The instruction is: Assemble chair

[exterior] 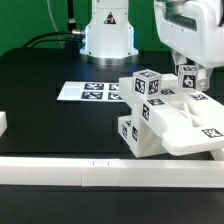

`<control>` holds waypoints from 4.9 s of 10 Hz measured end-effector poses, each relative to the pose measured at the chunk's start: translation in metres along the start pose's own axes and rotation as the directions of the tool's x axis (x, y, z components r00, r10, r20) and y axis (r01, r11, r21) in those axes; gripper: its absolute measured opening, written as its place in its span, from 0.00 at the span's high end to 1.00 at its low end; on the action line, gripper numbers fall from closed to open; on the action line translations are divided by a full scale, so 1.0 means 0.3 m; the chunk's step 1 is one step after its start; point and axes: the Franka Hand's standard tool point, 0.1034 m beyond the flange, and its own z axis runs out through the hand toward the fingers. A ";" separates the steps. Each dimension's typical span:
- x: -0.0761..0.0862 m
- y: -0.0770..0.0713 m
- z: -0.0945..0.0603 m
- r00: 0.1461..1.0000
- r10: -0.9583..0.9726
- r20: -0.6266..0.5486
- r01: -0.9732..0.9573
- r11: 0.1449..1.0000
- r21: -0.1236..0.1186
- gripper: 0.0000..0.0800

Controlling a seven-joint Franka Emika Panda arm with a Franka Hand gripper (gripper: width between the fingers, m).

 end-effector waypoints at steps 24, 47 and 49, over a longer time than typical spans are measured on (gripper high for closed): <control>-0.003 -0.039 -0.007 0.808 -0.589 -0.036 0.587 0.808 -0.045 0.64; -0.057 -0.049 0.001 0.690 -0.723 0.015 0.721 0.686 -0.094 0.19; -0.069 -0.054 -0.001 0.592 -0.806 0.020 0.802 0.586 -0.116 0.19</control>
Offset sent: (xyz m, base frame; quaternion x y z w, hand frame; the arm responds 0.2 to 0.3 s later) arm 0.0082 -0.0045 0.0070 -0.0910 0.0299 -0.3469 0.9330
